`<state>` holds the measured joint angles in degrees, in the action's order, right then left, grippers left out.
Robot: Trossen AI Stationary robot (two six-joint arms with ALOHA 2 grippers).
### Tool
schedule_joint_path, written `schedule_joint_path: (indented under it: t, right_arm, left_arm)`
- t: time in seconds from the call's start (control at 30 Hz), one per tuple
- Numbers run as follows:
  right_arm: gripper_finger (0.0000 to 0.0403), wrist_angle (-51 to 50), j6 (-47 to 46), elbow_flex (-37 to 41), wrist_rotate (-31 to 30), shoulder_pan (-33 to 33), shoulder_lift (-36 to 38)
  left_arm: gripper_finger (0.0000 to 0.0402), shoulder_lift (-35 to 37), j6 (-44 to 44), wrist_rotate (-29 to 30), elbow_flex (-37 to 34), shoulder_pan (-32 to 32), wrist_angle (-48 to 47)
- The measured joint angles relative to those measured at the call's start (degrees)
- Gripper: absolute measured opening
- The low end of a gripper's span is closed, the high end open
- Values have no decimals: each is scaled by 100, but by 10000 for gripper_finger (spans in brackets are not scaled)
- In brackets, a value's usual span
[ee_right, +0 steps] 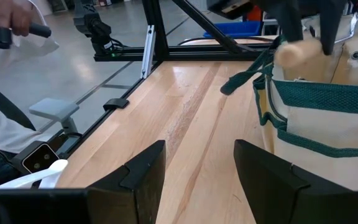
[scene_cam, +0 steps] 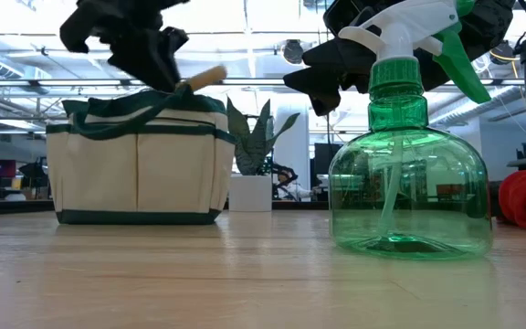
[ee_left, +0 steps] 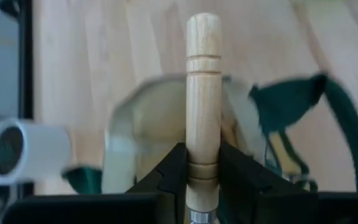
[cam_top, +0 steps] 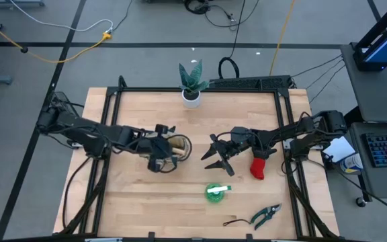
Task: Pick & Place Garden tools in Gardening bag
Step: Put the brown hand rake into the white gardening bag
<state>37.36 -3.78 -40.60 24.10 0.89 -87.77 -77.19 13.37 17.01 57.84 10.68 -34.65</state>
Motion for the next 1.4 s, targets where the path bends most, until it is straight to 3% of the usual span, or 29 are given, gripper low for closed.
schedule_joint_path:
  t: [0.43, 0.63, 1.07, 1.4]
  right_arm:
    - [185, 4, 0, 0, 0, -1, 2]
    - [185, 4, 1, 0, 0, -2, 0]
    - [185, 7, 1, 0, 0, -2, 1]
    - [185, 5, 1, 0, 0, 0, 2]
  left_arm:
    - [76, -41, -794, -356, -2, -309, -765]
    - [72, -42, -942, -695, -2, -508, -763]
    - [75, -44, -1222, -712, -589, -691, -699]
    - [76, -44, -1205, -1064, -1068, -691, -57]
